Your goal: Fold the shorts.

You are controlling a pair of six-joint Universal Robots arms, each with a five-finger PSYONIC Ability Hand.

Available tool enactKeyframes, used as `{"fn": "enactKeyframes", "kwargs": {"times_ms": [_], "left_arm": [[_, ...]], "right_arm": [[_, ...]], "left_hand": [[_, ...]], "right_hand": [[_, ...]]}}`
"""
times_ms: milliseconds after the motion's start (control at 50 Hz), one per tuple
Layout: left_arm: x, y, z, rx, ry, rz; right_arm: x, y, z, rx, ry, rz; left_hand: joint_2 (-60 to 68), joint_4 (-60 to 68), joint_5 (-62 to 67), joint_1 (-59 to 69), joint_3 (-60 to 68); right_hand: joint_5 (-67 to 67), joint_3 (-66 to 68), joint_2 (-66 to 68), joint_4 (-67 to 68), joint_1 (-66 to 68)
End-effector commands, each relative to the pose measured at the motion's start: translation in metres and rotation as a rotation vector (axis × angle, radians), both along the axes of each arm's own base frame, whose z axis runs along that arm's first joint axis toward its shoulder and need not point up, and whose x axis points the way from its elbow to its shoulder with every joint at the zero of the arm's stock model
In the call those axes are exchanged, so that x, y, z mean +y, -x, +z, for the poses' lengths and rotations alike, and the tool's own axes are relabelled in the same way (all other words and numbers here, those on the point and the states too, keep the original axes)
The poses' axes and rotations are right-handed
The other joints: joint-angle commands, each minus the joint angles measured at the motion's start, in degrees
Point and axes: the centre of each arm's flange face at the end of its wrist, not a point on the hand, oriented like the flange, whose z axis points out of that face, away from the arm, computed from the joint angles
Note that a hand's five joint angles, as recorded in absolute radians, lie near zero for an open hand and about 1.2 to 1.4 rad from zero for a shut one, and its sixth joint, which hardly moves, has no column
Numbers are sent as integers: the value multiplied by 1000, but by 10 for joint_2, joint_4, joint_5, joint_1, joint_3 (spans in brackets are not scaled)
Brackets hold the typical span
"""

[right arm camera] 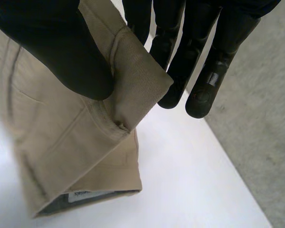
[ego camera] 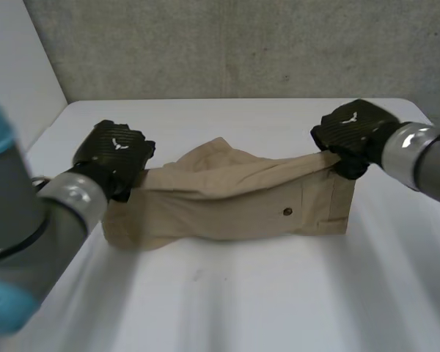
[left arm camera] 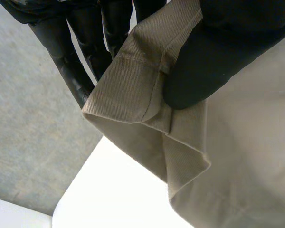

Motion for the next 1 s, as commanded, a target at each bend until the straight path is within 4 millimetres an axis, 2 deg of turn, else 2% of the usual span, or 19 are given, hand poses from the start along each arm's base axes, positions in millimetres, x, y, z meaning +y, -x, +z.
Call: {"fn": "enactKeyframes", "kwargs": {"times_ms": [20, 80, 120, 140, 180, 200, 240, 280, 320, 400, 540, 560, 600, 620, 700, 720, 780, 860, 1000], "left_arm": [[-83, 24, 20, 51, 212, 33], [-110, 43, 66, 179, 465, -12], [-117, 49, 90, 236, 598, -43], [-120, 53, 118, 296, 745, -73], [-120, 53, 138, 353, 872, -90], [-120, 53, 145, 381, 924, -99], [-115, 53, 165, 487, 1050, -125], [-113, 49, 169, 528, 1052, -127], [-112, 45, 165, 541, 1016, -122], [-117, 32, 135, 532, 856, -106], [-112, 24, 50, 462, 568, -79], [-105, 24, 23, 433, 492, -79], [-102, 24, 10, 417, 455, -81], [-99, 24, 1, 406, 429, -82], [-82, 23, -52, 345, 283, -77], [-76, 23, -75, 309, 223, -78], [-62, 26, -100, 248, 167, -96], [-43, 22, -113, 124, 135, -99], [-2, -3, -87, -26, 65, -89]], "right_arm": [[-58, -25, 7, -55, 174, -41], [-80, -41, 54, -198, 425, -43], [-90, -45, 98, -338, 644, -47], [-92, -45, 111, -384, 711, -48], [-95, -42, 132, -463, 835, -46], [-91, -39, 155, -536, 955, -42], [-83, -36, 173, -589, 1043, -33], [-74, -35, 177, -600, 1059, -24], [-73, -34, 170, -583, 1022, -26], [-77, -36, 132, -522, 851, -34], [-72, -37, 46, -376, 522, -52], [-72, -36, 21, -343, 448, -59], [-70, -36, -1, -311, 382, -66], [-68, -35, -26, -275, 312, -72], [-58, -32, -81, -188, 138, -80], [-55, -31, -90, -173, 107, -81], [-43, -27, -113, -120, 12, -76], [-30, -19, -122, -92, -40, -84], [5, -4, -99, 1, -41, -41]], "left_hand": [[116, 113, 130, 163, 120], [116, 113, 130, 163, 120], [116, 113, 130, 163, 120], [116, 113, 130, 163, 120], [116, 113, 130, 163, 120], [116, 113, 130, 163, 120], [116, 113, 130, 163, 120], [116, 113, 130, 163, 120], [116, 113, 130, 163, 120], [116, 113, 130, 163, 120], [116, 113, 130, 163, 120], [116, 113, 130, 163, 120], [116, 113, 130, 163, 120], [116, 113, 130, 163, 120], [116, 113, 130, 163, 120], [116, 113, 130, 163, 120], [116, 113, 130, 163, 120], [116, 113, 130, 163, 120], [116, 113, 130, 163, 120]], "right_hand": [[140, 125, 128, 119, 257], [140, 125, 128, 119, 257], [140, 125, 128, 119, 257], [140, 125, 128, 119, 257], [140, 125, 128, 119, 257], [140, 125, 128, 119, 257], [140, 125, 128, 119, 257], [140, 125, 128, 119, 257], [140, 125, 128, 119, 257], [140, 125, 128, 119, 257], [140, 125, 128, 119, 257], [140, 125, 128, 119, 257], [140, 125, 128, 119, 257], [140, 125, 128, 119, 257], [140, 125, 128, 119, 257], [140, 125, 128, 119, 257], [140, 125, 128, 119, 257], [140, 125, 128, 119, 257], [140, 125, 128, 119, 257]]}}
